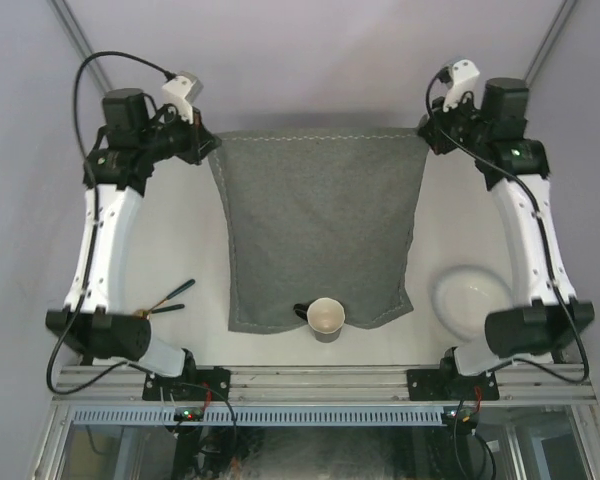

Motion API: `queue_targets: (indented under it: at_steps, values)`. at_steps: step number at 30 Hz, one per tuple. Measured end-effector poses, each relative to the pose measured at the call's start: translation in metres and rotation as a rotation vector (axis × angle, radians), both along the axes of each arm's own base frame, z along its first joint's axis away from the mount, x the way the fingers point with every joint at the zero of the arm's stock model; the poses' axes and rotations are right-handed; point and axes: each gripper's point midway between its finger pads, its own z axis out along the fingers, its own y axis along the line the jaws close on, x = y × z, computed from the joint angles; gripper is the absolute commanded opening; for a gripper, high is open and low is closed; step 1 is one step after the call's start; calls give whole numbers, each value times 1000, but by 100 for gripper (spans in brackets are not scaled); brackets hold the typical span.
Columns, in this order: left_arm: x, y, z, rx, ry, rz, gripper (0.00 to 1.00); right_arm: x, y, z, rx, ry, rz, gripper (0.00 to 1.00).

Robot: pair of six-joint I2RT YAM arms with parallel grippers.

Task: Set the dinner table for one person
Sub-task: Flatten out the napkin at the center of the board.

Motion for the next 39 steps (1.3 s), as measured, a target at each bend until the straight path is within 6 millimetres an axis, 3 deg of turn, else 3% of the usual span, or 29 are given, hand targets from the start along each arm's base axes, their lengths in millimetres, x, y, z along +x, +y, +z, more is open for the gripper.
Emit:
queue_targets:
  at_steps: [3,6,7,11,14,23,29,34,36,39]
  values:
    - [38,-1,-42,9,108,7,0,44,-1,-46,-10,108,-15,0]
    - [76,-1,-62,15,155,16,0,86,-3,-65,-18,147,-31,0]
    - [88,-1,-62,16,149,21,0,106,-3,-64,-20,135,-38,0]
    - [145,0,-46,11,76,36,0,154,-4,-45,-21,54,-53,0]
    - [168,0,-40,8,29,42,0,175,-5,-34,-24,-4,-68,0]
    - [181,6,-35,9,-17,72,0,184,2,-48,-36,-3,-81,0]
    - [178,10,-34,7,-14,78,0,180,6,-53,-38,14,-73,0]
    - [142,10,-27,3,15,66,0,145,7,-54,-41,60,-64,0]
    - [121,10,-12,1,-1,63,0,125,8,-40,-41,53,-61,0]
    - [80,11,27,-5,-77,57,0,83,9,4,-34,-13,-53,0]
